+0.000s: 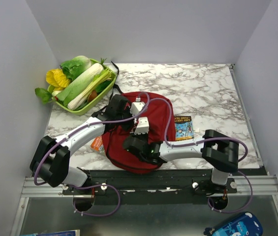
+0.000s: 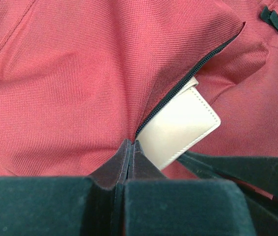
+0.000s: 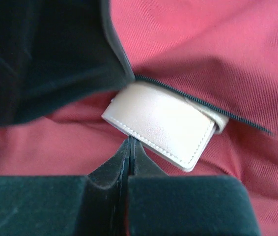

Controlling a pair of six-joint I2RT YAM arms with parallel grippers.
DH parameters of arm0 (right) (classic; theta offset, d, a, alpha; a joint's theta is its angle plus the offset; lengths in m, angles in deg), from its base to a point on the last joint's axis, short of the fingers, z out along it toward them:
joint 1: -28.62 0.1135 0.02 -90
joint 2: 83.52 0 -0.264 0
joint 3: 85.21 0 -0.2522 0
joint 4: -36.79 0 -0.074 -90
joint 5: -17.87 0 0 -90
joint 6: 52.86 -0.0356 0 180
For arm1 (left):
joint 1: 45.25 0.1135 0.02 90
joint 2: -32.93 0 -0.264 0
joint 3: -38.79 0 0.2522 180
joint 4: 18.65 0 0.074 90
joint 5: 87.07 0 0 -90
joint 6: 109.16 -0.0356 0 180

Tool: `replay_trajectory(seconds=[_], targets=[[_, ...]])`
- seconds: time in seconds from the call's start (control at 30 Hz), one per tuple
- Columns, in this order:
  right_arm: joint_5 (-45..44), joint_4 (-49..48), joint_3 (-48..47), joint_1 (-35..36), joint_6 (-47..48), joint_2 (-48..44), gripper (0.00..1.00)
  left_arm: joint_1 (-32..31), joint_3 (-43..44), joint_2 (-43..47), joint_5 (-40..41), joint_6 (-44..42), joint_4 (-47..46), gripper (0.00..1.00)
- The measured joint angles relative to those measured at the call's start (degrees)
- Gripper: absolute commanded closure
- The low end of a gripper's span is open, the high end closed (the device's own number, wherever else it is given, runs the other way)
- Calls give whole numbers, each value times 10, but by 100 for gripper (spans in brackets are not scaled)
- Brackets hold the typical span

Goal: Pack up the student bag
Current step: Place the personal item in the student bag.

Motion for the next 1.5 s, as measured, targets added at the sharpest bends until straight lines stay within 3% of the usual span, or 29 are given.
replay_trajectory(seconds=[0.3,0.4,0.5,0.53,0.57,0.77,0.97,1.5], targets=[[99,-71,6,-77,81,-41,94,12,7,3,4,24,-3,100],[135,-68,7,-93,110,-58,81,16,13,5,7,35,-9,100],[186,-49,7,-99,125,-79,77,19,19,7,6,39,-4,100],[209,-40,7,-104,130,-89,72,20,23,7,6,41,-1,100],[229,-35,7,-106,134,-99,62,20,26,7,5,42,2,100],[325,-16,6,-112,160,-182,36,12,31,7,-10,28,29,100],[360,49,-38,-113,181,-185,34,9,30,9,-14,19,50,100],[370,102,-48,-120,177,-199,38,8,37,9,-16,13,69,100]])
